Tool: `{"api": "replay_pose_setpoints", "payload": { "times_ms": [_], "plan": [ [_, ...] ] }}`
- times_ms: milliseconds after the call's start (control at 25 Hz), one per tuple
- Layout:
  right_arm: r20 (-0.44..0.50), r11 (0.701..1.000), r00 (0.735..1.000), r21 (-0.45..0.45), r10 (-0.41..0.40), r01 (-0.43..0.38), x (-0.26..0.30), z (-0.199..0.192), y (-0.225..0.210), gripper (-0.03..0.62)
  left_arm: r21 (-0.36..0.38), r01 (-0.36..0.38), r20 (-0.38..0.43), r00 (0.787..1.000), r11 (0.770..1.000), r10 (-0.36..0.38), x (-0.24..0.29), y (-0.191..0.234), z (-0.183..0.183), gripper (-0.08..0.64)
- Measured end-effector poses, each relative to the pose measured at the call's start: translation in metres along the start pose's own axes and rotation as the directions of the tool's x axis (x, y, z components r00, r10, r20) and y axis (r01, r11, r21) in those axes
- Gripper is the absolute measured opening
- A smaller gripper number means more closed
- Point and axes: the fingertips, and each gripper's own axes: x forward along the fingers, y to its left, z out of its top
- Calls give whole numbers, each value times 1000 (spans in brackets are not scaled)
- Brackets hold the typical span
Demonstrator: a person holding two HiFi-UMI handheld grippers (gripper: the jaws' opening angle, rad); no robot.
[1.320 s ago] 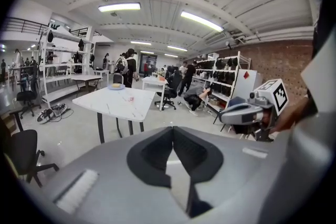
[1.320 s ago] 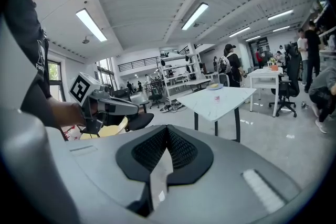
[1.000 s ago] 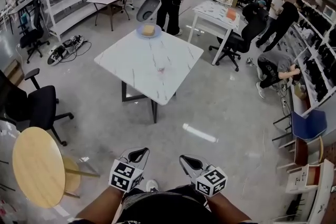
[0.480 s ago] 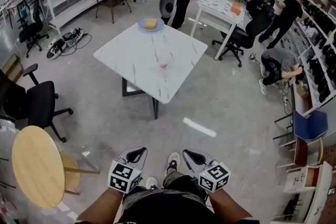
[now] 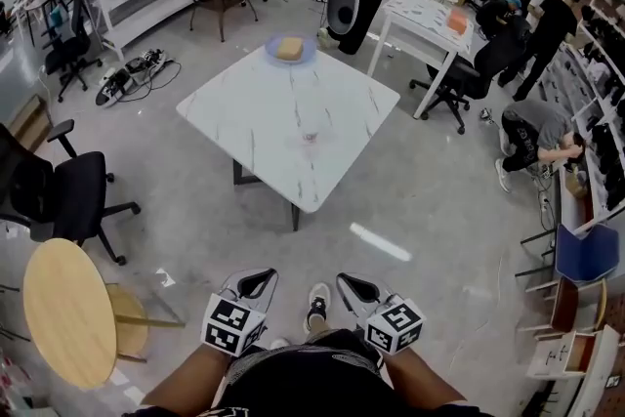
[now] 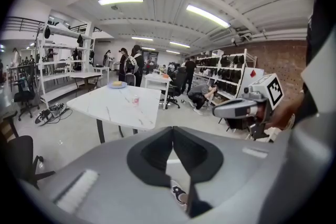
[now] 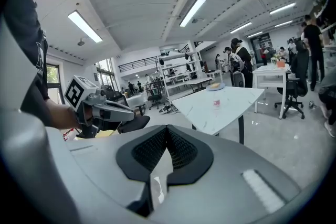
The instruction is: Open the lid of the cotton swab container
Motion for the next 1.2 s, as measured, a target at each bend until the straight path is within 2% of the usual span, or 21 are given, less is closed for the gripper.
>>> {"api": "replay_pose_setpoints", "payload": {
  "times_ms": [320,680,1000,1200],
  "plan": [
    [1,999,999,1,39,-39,42,41,-65,0,-14,-33,12,999,999,33,60,32,51,59],
    [-19,995,995,-21,98,-99,74,73,-123,0,-43,-86,5,996,995,86,107,56,83,59],
    [-10,987,988,-37,155,-155,98,87,-161,0,-36,-155,36,987,987,157,138,72,108,58],
    [-22,984,984,-26,178,-179,108,90,-164,0,-35,-171,27,985,985,172,140,76,112,58]
  ]
}}
